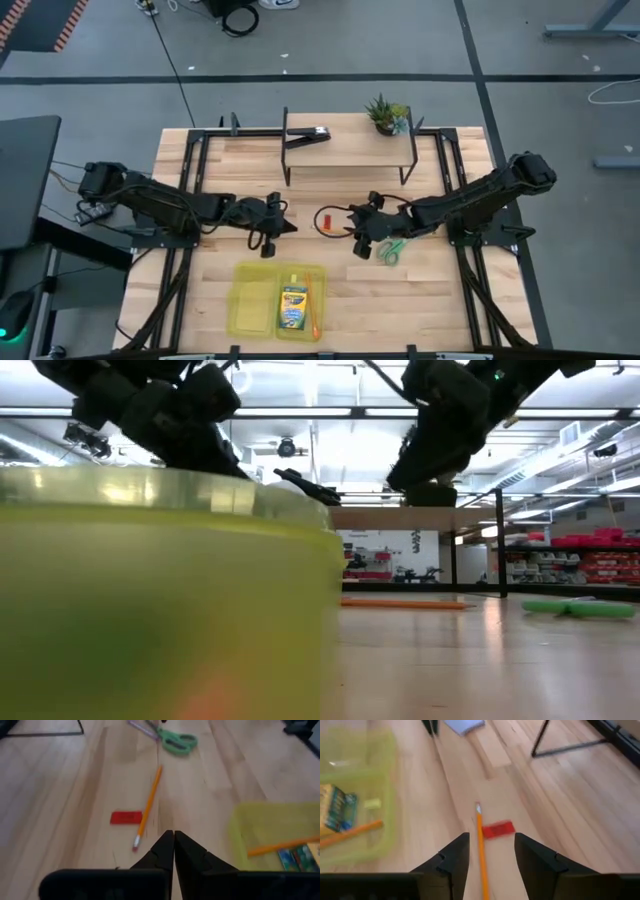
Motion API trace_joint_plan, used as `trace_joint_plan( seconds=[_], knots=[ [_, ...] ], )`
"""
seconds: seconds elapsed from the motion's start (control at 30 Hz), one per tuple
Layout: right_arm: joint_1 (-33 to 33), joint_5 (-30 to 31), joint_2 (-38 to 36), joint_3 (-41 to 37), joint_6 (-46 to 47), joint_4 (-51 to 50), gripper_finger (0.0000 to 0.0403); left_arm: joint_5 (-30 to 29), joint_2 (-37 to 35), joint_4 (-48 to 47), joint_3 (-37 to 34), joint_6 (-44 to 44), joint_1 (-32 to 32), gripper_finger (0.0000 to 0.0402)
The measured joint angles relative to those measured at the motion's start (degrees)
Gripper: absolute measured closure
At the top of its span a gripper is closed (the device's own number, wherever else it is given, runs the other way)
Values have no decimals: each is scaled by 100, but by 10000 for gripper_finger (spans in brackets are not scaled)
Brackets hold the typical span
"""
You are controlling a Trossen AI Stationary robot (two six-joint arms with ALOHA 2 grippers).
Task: Pack school essentials
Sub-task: Put the orange pencil into the yellow supply box
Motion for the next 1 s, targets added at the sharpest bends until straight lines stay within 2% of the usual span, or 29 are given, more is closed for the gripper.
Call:
trace_joint_plan(
  seconds=[0.53,0.83,1.0],
  knots=[
    [59,20,-39,-2,54,-32,240,-1,-2,-85,-14,-7,-7,383],
    [124,-7,-140,0,72,-76,240,-3,-250,-241,-14,38,-7,391],
    [122,-474,-153,0,134,-300,240,-38,-364,-437,-20,60,-7,383]
  ],
)
